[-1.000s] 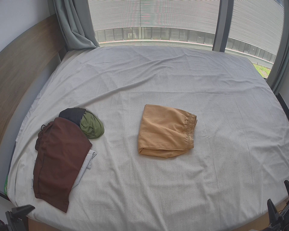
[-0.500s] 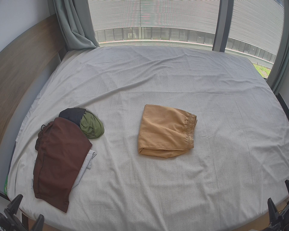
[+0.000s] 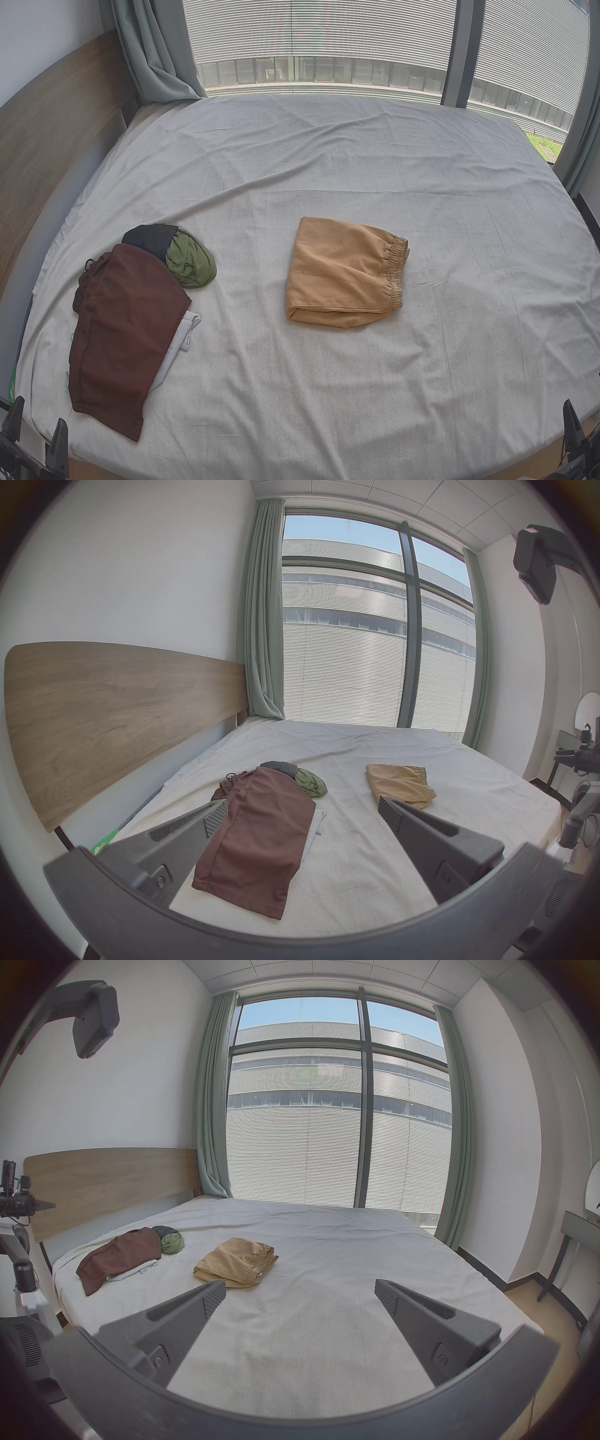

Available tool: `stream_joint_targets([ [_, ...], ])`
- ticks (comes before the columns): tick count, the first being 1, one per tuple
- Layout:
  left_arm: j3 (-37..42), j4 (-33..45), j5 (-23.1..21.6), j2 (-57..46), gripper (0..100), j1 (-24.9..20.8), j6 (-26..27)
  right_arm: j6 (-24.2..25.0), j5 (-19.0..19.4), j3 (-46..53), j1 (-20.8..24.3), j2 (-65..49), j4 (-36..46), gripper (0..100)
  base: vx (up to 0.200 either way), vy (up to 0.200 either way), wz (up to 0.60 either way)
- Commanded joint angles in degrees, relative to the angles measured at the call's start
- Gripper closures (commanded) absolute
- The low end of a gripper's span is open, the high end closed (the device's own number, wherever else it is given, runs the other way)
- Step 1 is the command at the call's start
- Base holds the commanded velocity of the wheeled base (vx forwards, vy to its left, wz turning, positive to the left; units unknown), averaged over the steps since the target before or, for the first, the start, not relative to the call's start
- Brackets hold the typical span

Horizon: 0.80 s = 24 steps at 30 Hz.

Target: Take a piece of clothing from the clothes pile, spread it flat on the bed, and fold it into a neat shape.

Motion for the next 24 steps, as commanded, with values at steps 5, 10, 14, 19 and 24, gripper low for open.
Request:
stream_joint_targets([
  [5, 1.0, 0.0, 0.5, -0.4, 0, 0.0, 0.1, -0.1, -0.2, 1.0, 0.0, -0.7, 0.0, 0, 0.000, 0.000, 0.00],
  [10, 1.0, 0.2, 2.8, -0.4, 0, 0.0, 0.5, -0.2, -0.5, 1.0, 0.0, -0.7, 0.0, 0, 0.000, 0.000, 0.00],
  [14, 0.9, 1.8, 4.1, -0.4, 0, 0.0, 1.1, -0.3, -0.6, 1.0, 0.0, -0.7, 0.1, 0, 0.000, 0.000, 0.00],
  [19, 0.9, 1.9, 4.0, -0.4, 0, 0.0, 1.3, -0.2, -0.4, 1.0, 0.1, -0.7, 0.3, 0, 0.000, 0.000, 0.00],
  [24, 0.9, 3.1, 3.1, -0.3, 0, -0.1, 2.8, -0.5, 0.1, 1.0, 0.0, -0.7, 0.3, 0, 0.000, 0.000, 0.00],
])
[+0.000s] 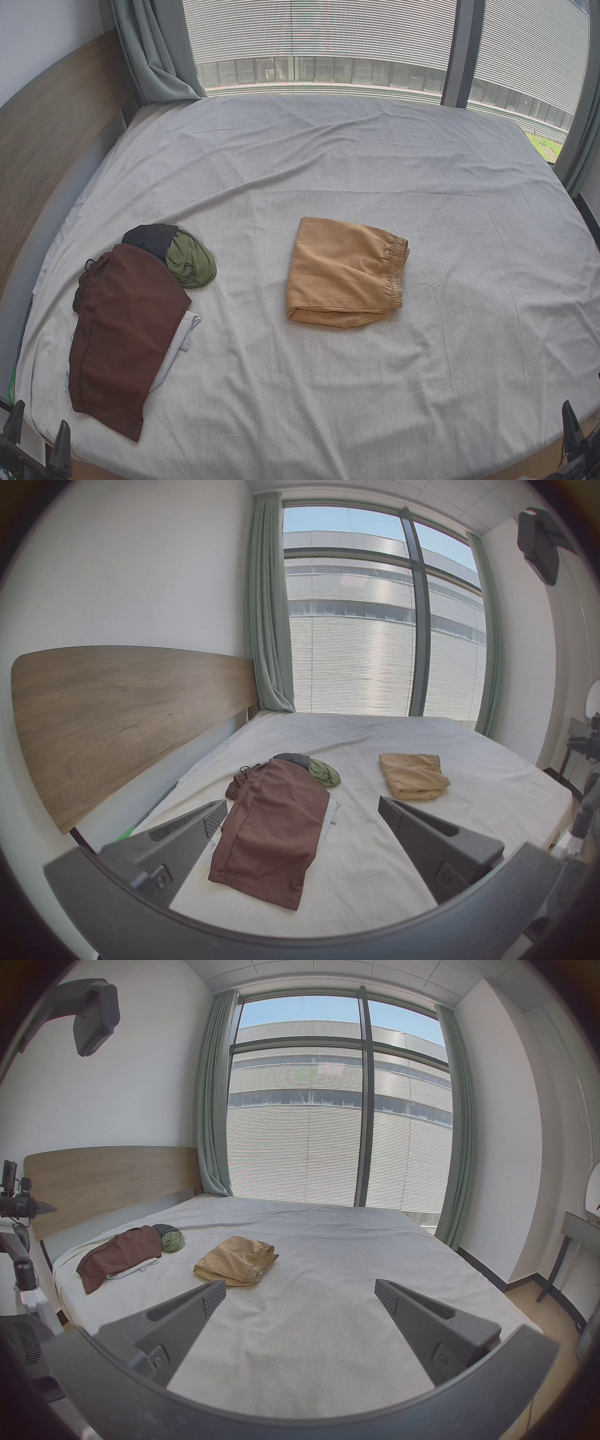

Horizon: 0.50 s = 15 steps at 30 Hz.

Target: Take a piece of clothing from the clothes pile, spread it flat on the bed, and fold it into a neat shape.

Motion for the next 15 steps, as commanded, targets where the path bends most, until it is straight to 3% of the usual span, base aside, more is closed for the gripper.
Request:
stream_joint_targets([
  [1, 1.0, 0.3, -0.3, -0.3, 0, 0.0, 0.6, -0.1, 0.3, 1.0, 0.0, -0.7, 0.0, 0, 0.000, 0.000, 0.00],
  [8, 1.0, 0.2, -0.2, -0.3, 0, 0.0, 0.6, 2.6, 1.3, 1.0, 0.0, -0.7, 0.3, 0, 0.000, 0.000, 0.00],
  [15, 1.0, 0.2, -0.3, -0.5, 0, -0.2, 0.8, 3.3, -2.6, 1.0, -0.1, -0.7, 4.4, 0, 0.000, 0.000, 0.00],
])
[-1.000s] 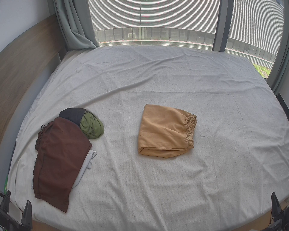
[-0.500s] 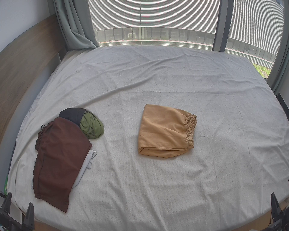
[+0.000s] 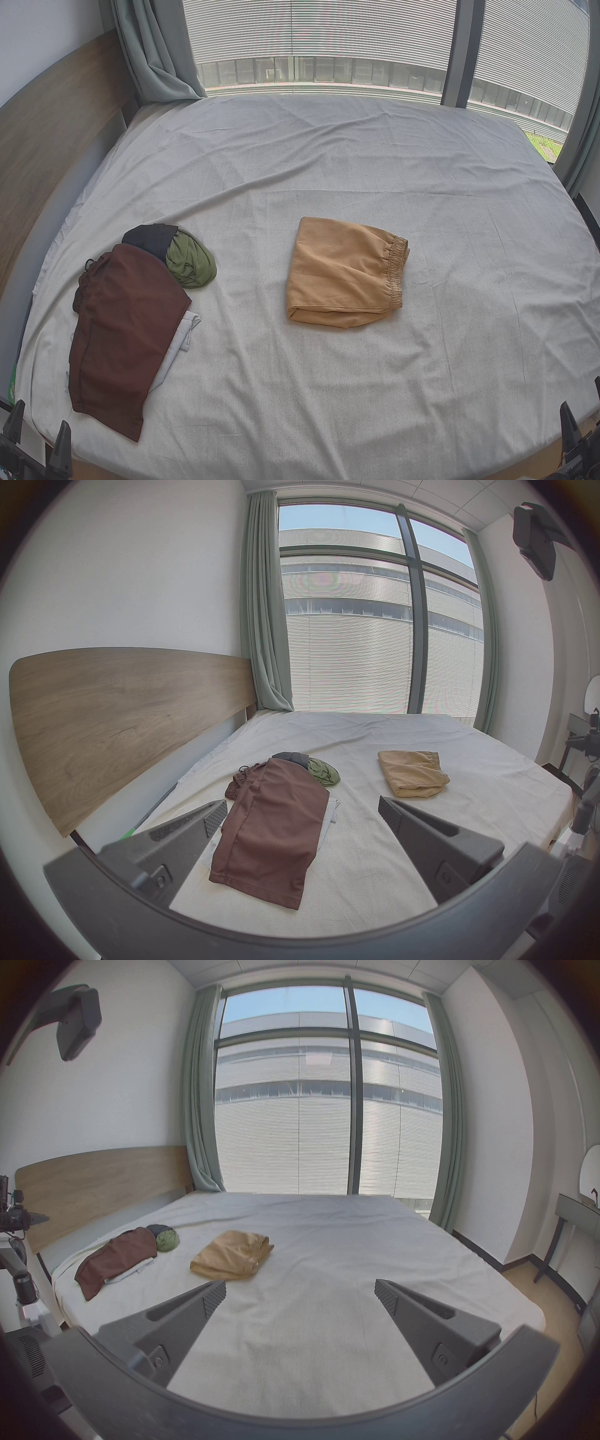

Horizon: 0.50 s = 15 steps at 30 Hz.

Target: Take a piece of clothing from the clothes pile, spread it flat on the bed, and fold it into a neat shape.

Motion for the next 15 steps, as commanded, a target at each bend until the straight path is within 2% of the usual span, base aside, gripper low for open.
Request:
stream_joint_targets([
  [1, 1.0, -0.1, 0.0, -0.5, 0, -0.2, 0.1, 0.4, -0.5, 1.0, 0.0, -0.8, 1.0, 0, 0.000, 0.000, 0.00],
  [8, 1.0, 0.0, 0.0, -0.6, 0, -0.2, 0.5, 1.8, -0.2, 1.0, 0.2, -0.8, 0.9, 0, 0.000, 0.000, 0.00],
  [15, 1.0, 0.0, 0.0, -0.6, 0, -0.3, 0.5, 1.1, -0.3, 1.0, 0.1, -0.8, 1.0, 0, 0.000, 0.000, 0.00],
])
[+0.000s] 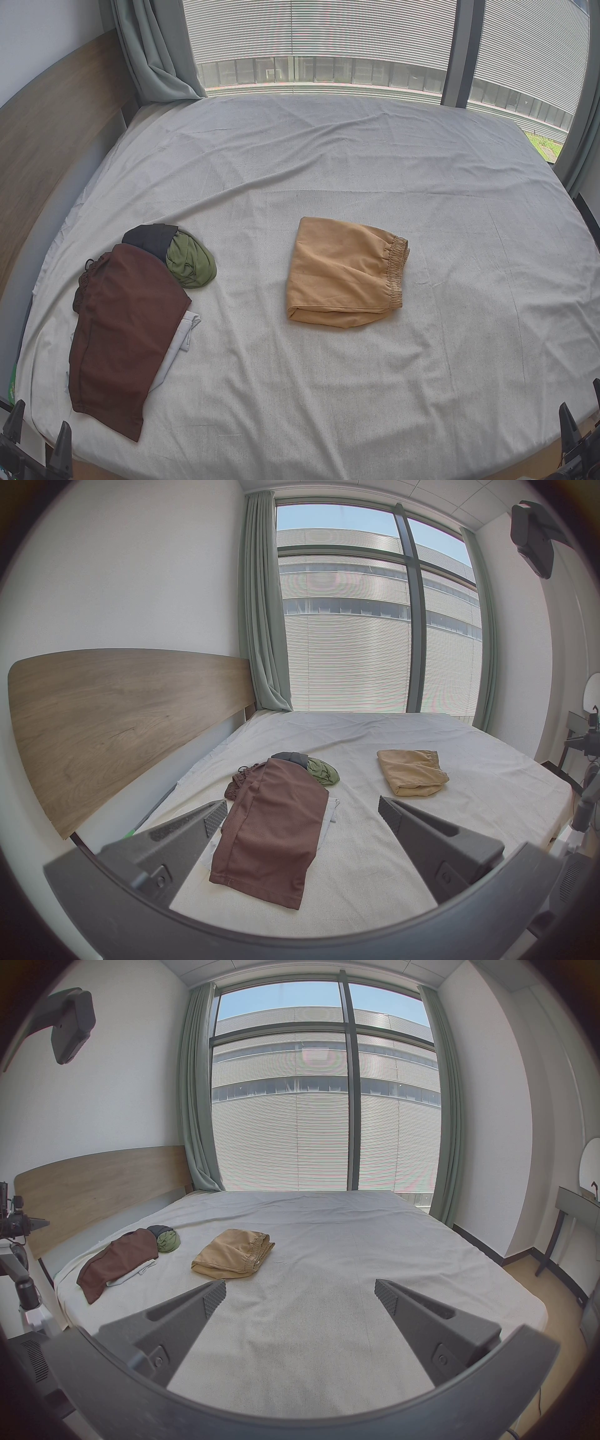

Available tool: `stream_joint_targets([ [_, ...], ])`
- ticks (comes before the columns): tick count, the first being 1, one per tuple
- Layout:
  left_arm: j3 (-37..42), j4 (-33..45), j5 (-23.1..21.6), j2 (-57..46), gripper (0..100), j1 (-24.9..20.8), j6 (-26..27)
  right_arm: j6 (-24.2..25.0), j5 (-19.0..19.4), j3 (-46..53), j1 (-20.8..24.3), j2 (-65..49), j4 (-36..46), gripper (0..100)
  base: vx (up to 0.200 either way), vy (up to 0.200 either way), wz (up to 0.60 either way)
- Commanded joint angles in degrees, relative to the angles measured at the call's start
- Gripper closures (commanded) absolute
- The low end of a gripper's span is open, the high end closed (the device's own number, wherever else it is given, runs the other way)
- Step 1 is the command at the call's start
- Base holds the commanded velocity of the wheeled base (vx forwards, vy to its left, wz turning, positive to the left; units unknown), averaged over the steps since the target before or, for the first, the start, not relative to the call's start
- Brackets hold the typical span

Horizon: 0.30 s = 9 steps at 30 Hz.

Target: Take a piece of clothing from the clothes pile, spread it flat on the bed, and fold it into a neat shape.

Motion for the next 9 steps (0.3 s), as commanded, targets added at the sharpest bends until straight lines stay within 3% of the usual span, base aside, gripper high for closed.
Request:
stream_joint_targets([
  [1, 1.0, 0.0, 0.0, -0.6, 0, 0.0, 0.0, -0.3, 0.0, 1.0, -0.1, -0.8, 0.0, 0, 0.000, 0.000, 0.00],
  [9, 1.0, 0.0, 0.0, -0.6, 0, 0.0, 0.0, -0.2, 0.0, 1.0, -0.1, -0.8, 0.0, 0, 0.000, 0.000, 0.00],
])
